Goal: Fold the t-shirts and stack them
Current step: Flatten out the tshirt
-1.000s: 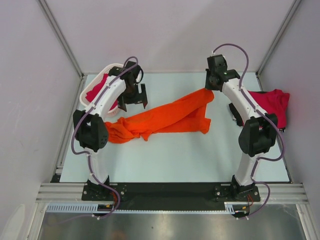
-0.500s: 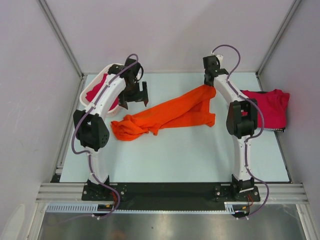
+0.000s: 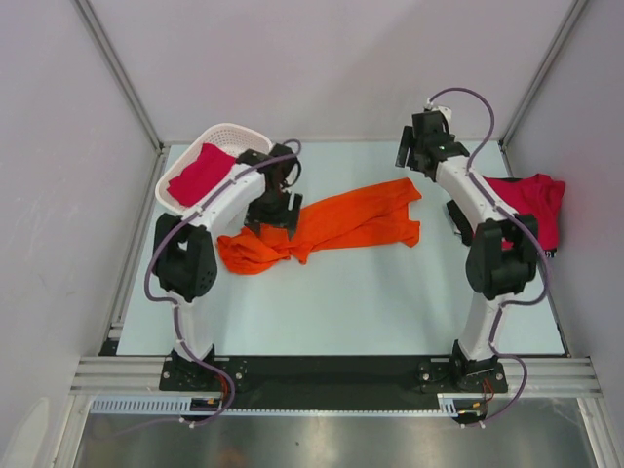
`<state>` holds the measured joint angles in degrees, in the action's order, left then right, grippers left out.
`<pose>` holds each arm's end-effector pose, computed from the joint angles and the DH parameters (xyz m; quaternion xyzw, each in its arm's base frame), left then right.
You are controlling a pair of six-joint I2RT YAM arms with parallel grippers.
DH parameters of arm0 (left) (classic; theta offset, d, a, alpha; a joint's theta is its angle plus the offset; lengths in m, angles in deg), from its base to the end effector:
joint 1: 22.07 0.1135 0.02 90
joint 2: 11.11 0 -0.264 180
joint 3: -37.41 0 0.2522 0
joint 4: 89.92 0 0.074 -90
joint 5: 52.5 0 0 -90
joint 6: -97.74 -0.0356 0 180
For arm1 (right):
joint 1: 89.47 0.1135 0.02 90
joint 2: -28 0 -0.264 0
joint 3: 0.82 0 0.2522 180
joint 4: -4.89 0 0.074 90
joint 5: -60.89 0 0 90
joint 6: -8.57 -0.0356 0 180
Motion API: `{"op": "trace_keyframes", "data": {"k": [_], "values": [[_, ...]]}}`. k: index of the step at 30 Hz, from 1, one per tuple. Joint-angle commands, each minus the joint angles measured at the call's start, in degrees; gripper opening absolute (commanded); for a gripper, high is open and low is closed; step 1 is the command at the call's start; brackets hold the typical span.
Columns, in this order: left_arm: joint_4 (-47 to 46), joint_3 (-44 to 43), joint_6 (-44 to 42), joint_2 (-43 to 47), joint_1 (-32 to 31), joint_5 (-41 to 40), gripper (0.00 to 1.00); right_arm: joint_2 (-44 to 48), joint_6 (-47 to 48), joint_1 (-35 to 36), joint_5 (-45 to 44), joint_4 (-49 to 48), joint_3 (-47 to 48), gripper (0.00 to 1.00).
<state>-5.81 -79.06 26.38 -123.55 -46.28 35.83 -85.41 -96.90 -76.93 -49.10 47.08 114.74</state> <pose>0.3572 -0.1595 0.2673 0.0471 0.9950 -0.0181 0.0858 0.4509 0.0878 0.2961 0.0961 0.8905 -0.0520 0.4416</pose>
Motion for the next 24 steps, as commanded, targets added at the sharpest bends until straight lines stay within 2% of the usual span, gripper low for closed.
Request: {"op": "trace_keyframes", "data": {"k": [1,5,12,16,20,24], "values": [[-2.9,6.2,-5.7,6.0,-8.2,-5.9,0.86,9.3,-1.8,-0.1,4.3,0.1,-8.9,0.79],[-2.9,9.5,-8.6,6.5,-14.7,-14.1,0.87,13.6,-1.8,-0.1,5.3,0.8,-14.9,0.79],[-2.7,11.9,-9.8,4.2,-16.4,-28.6,0.87,16.5,-1.9,-0.1,7.2,0.9,-18.2,0.79],[-3.8,13.2,-10.5,1.9,-16.4,-31.4,0.88,17.4,-1.6,-0.1,7.6,1.1,-18.7,0.78],[-5.6,13.2,-11.4,-0.5,-16.5,-30.3,0.79,18.3,-1.5,-0.2,7.6,1.2,-19.0,0.78],[-6.4,12.8,-12.4,-1.1,-17.1,-28.8,0.76,18.3,-1.5,-0.5,7.9,0.9,-18.8,0.78]]}}
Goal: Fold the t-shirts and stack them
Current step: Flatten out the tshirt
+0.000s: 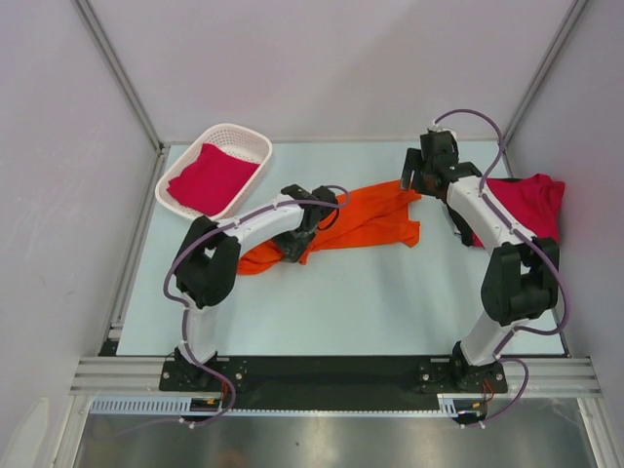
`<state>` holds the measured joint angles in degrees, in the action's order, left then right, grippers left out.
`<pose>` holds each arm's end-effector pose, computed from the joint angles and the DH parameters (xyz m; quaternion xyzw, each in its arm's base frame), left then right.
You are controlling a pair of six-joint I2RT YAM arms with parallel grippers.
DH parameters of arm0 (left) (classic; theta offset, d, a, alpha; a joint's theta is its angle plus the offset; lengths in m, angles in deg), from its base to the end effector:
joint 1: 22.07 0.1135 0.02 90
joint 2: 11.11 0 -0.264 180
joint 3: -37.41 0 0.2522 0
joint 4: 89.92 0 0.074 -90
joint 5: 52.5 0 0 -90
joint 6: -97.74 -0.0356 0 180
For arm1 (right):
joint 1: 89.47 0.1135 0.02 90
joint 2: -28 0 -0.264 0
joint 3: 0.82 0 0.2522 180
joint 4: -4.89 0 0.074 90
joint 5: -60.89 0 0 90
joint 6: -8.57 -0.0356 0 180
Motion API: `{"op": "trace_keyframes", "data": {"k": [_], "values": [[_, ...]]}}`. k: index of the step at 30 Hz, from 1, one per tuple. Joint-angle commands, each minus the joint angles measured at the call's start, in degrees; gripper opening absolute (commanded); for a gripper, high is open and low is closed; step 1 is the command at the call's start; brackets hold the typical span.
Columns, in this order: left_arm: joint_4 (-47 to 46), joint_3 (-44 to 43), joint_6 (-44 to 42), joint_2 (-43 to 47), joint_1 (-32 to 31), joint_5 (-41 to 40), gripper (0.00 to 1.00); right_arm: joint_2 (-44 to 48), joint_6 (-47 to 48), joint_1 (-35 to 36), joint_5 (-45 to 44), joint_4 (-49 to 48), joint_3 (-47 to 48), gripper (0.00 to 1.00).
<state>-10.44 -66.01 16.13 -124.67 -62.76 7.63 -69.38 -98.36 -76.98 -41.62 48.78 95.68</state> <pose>0.2955 -0.2307 0.2062 0.2679 0.9283 0.2331 0.1100 0.3759 0.0754 0.2948 0.0774 0.9153 -0.0002 0.3953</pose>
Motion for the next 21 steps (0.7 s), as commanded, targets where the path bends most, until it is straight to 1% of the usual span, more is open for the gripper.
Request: {"op": "trace_keyframes", "data": {"k": [1,2,4,5,6,7,9,10,12,14,19,21], "values": [[-2.0,-0.1,-2.4,-0.2,-0.6,-0.6,0.74,2.2,-0.1,-0.5,0.5,-0.9,0.3,0.78],[-2.2,0.3,-2.4,-0.3,-0.7,-0.7,0.70,2.2,-0.1,-0.8,0.6,-0.9,0.5,0.78],[-2.7,0.9,-2.8,-1.0,-0.7,-0.7,0.64,2.1,-0.1,-0.9,0.6,-0.9,0.6,0.78],[-2.8,1.2,-2.7,-1.3,-0.7,-1.0,0.56,2.0,-0.2,-1.2,0.6,-1.0,0.8,0.78],[-2.7,1.2,-2.7,-2.3,-0.6,-1.4,0.53,2.0,-0.1,-1.3,0.6,-1.0,0.8,0.78],[-2.2,1.0,-2.6,-2.8,-0.7,-1.7,0.43,2.0,0.0,-1.5,0.6,-1.0,0.9,0.78],[-1.6,0.3,-2.2,-3.9,-0.7,-2.4,0.37,1.8,0.0,-1.9,0.8,-1.1,1.2,0.78],[-1.3,-0.6,-2.1,-4.1,-0.7,-2.4,0.30,1.8,0.1,-2.1,0.9,-1.0,1.4,0.77],[-1.3,-1.1,-2.4,-4.2,-0.6,-2.4,0.23,1.4,-0.1,-2.6,1.2,-1.2,1.5,0.78],[-1.0,-1.8,-2.8,-4.2,-0.5,-3.1,0.00,0.9,-0.4,-2.8,1.6,-1.1,1.8,0.78],[-0.4,-3.3,-1.4,-2.6,0.0,-6.7,0.00,-0.3,-0.6,-3.2,2.4,-1.3,3.1,0.77],[-0.5,-4.3,0.2,-0.5,0.3,-9.6,0.00,-1.0,-0.9,-3.2,2.9,-1.3,3.5,0.77]]}}
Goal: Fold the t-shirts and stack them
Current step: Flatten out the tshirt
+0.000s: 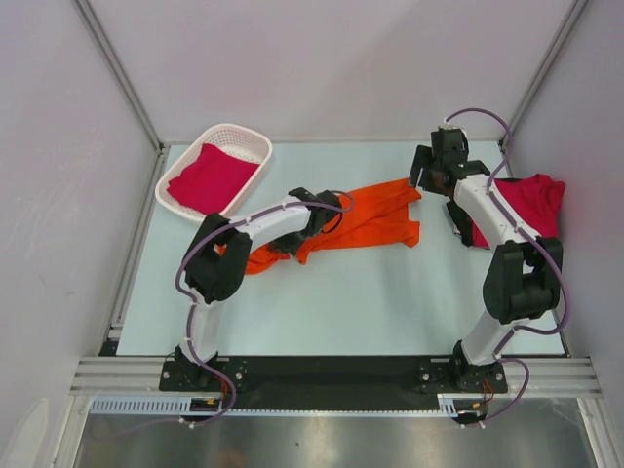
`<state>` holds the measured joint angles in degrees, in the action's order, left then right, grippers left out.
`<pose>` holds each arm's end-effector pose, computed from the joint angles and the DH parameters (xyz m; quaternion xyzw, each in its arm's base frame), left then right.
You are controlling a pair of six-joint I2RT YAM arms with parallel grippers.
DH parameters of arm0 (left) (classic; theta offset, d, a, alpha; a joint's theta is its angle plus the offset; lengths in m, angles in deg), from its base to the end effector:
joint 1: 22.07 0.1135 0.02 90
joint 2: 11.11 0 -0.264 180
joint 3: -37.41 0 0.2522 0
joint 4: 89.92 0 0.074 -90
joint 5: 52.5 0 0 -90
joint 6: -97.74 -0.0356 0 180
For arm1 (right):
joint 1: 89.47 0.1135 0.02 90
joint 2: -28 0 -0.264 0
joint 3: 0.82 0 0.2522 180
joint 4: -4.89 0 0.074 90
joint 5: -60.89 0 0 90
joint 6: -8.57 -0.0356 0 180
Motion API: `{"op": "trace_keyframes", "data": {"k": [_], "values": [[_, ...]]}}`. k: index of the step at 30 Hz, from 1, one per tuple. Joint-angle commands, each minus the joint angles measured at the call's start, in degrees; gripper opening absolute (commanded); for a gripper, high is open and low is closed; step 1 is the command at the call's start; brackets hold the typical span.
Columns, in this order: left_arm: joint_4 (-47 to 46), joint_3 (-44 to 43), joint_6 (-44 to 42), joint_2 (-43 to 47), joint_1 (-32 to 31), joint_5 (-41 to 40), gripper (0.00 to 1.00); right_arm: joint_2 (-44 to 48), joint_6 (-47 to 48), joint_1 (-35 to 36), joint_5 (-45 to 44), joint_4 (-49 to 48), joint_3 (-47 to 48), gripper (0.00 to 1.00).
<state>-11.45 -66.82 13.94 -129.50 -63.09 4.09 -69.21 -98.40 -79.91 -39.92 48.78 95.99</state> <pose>0.3036 -0.2381 0.1804 0.2928 0.9117 0.2721 0.0950 0.3791 0.0571 0.2976 0.0958 0.9131 0.0042 0.3963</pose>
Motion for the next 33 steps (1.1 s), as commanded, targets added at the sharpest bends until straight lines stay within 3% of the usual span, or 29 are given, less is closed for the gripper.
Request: {"op": "trace_keyframes", "data": {"k": [1,6,10,13,17,28,30,32,33], "values": [[0.5,-4.6,3.1,5.2,1.2,-6.8,0.00,-1.5,-1.0,-0.2,1.3,-1.4,3.6,0.77],[-3.3,-3.8,10.7,13.4,3.0,-14.0,0.00,-2.5,-1.5,-0.1,2.3,-1.5,4.4,0.77],[-2.0,-3.6,15.2,14.3,5.7,-16.0,0.00,-3.5,-1.5,-0.1,2.7,-1.3,4.9,0.76],[2.3,-6.1,18.7,11.2,7.9,-21.6,0.00,-4.5,-1.7,-0.1,3.6,-1.1,5.9,0.77],[6.1,-12.0,21.4,6.8,12.0,-23.3,0.00,-6.1,-2.0,0.0,5.0,-1.1,7.0,0.76],[6.1,-33.9,14.3,-6.1,19.9,-21.2,0.01,-8.7,-3.4,-0.2,7.2,0.2,5.8,0.76],[5.2,-34.3,13.8,-7.7,21.1,-16.5,0.15,-9.1,-4.3,-0.5,6.9,1.2,5.4,0.77],[6.6,-35.3,15.2,-9.0,21.4,-15.1,0.62,-10.4,-4.6,-1.1,5.9,2.8,6.0,0.77],[8.1,-35.4,17.0,-9.1,21.4,-14.9,0.93,-10.8,-4.6,-1.5,5.5,3.3,6.2,0.77]]}}
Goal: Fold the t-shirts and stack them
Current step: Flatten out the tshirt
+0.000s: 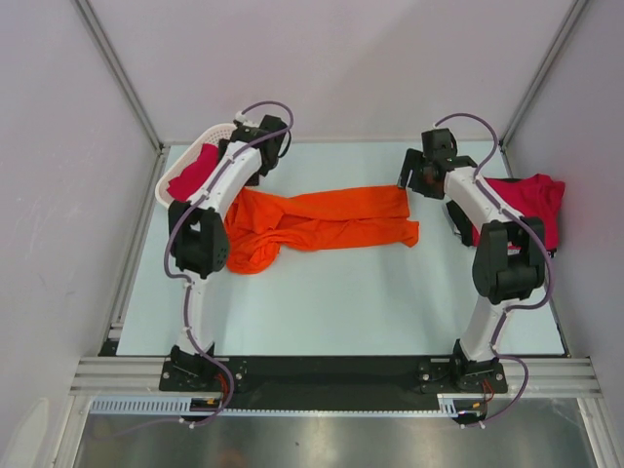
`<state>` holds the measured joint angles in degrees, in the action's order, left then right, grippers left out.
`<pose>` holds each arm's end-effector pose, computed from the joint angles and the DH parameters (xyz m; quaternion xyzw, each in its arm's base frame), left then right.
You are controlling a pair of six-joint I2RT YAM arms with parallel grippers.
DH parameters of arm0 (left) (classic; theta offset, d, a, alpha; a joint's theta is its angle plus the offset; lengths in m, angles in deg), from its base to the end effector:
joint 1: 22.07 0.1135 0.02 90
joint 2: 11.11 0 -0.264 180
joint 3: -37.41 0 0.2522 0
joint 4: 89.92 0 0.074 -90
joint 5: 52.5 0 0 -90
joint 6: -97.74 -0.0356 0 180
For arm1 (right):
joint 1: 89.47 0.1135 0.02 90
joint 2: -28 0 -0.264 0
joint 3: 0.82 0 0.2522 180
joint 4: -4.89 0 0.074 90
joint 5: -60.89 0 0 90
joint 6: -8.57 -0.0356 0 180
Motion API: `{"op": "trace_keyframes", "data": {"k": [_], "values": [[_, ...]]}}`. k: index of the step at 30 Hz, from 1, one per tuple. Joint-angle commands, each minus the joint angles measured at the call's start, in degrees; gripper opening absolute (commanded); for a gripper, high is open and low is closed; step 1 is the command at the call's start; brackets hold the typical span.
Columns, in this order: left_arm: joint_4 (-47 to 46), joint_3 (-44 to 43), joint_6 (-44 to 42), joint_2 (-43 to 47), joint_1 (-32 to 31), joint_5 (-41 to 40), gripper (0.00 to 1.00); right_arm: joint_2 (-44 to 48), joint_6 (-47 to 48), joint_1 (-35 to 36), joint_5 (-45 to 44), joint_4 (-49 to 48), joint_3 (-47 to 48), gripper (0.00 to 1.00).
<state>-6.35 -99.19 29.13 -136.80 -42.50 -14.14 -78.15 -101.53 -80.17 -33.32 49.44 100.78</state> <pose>0.4317 -0.1310 0.2839 -0.0731 0.8893 0.3538 0.2804 0.4115 0.0647 0.2643 0.1009 0.9310 0.0553 0.3465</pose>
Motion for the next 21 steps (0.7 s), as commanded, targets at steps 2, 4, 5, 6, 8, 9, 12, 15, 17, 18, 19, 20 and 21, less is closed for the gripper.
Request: {"op": "trace_keyframes", "data": {"k": [2,4,5,6,8,9,12,15,17,18,19,20,21], "values": [[3.3,-1.5,2.8,-0.4,0.8,4.3,1.00,-3.4,-1.3,-2.2,-0.3,3.1,2.0,0.78],[3.1,1.1,4.3,1.9,0.8,5.1,1.00,-5.0,-1.9,-2.7,1.3,3.3,2.5,0.77],[3.3,1.8,5.1,2.7,0.8,5.3,1.00,-5.7,-2.0,-3.0,1.7,4.2,2.9,0.77],[3.2,3.6,5.4,3.5,0.7,6.3,1.00,-6.8,-2.2,-3.1,2.4,4.8,3.7,0.77],[2.9,5.8,6.3,6.1,0.7,7.1,1.00,-9.5,-2.9,-3.4,3.6,6.1,4.5,0.76],[2.8,7.8,6.5,6.8,0.7,7.3,1.00,-10.3,-3.2,-3.5,6.3,6.1,4.7,0.76],[2.9,11.1,6.7,9.1,0.6,6.9,1.00,-12.6,-4.2,-3.6,9.9,5.1,5.2,0.73],[3.0,13.8,6.9,11.2,0.6,5.6,1.00,-14.3,-5.5,-3.4,12.4,3.1,5.5,0.69],[3.0,14.7,7.0,12.3,0.6,5.0,1.00,-15.2,-5.6,-3.3,13.3,2.8,6.9,0.65],[3.1,15.2,6.9,12.5,0.6,4.9,1.00,-16.7,-5.7,-3.4,14.5,2.9,7.5,0.56],[3.1,15.4,6.9,12.7,0.6,4.8,1.00,-17.4,-5.7,-3.3,15.1,3.7,9.2,0.51],[3.1,15.4,6.8,12.6,0.6,4.5,1.00,-18.2,-5.7,-3.3,16.1,4.2,9.9,0.44],[3.1,15.6,6.8,12.7,0.6,4.4,1.00,-19.1,-5.7,-3.3,16.8,4.3,10.3,0.24]]}}
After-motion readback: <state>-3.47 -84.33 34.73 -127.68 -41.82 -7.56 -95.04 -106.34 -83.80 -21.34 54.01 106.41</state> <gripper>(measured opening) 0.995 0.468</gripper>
